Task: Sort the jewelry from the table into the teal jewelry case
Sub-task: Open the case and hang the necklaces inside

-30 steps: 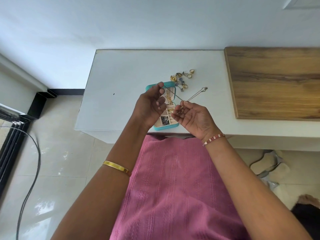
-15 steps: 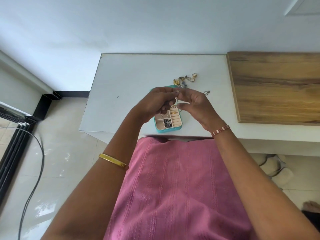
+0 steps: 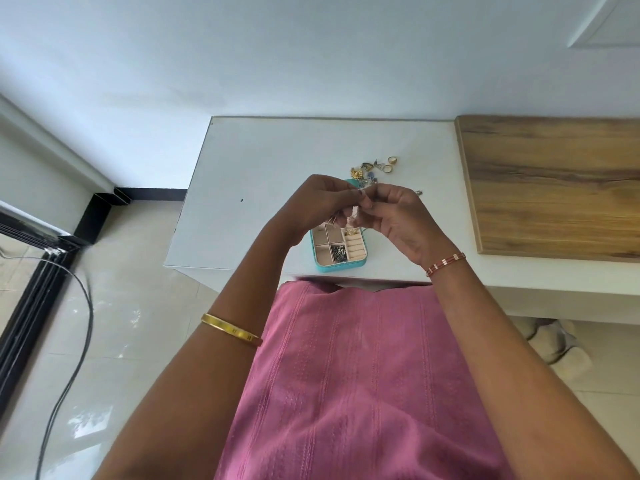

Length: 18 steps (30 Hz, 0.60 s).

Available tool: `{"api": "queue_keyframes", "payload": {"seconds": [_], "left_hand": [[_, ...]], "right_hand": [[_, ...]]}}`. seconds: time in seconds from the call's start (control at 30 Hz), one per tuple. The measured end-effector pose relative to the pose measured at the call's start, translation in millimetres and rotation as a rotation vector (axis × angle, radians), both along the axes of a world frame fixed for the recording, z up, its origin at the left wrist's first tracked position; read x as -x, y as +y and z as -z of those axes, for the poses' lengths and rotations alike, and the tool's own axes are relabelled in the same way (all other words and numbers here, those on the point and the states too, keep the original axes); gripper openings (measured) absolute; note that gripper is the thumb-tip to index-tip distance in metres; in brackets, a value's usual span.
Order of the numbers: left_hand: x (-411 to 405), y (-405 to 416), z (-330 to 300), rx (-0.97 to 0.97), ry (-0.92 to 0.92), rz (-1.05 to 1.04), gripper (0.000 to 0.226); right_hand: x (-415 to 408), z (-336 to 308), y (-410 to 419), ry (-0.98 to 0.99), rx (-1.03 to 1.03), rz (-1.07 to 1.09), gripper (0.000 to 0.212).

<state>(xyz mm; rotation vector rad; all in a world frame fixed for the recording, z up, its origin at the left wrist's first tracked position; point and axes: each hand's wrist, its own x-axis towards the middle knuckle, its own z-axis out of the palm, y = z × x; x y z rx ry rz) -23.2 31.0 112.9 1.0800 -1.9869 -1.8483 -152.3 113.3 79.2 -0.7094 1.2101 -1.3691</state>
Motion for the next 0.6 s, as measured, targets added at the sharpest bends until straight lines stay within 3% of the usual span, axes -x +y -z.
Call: {"api": "queue_keyframes", "payload": {"seconds": [0.23, 0.6], "left_hand": [[-3.4, -6.7, 14.4, 0.051, 0.010, -0.185, 0.017], [-7.5, -10.5, 36.8, -0.023, -0.015, -0.223, 0.017]], "right_hand": [[4.3, 4.6, -2.1, 0.104, -0.094, 0.035, 0.026], [7.7, 9.5, -9.4, 0.314, -0.096, -0.023, 0.010]]}}
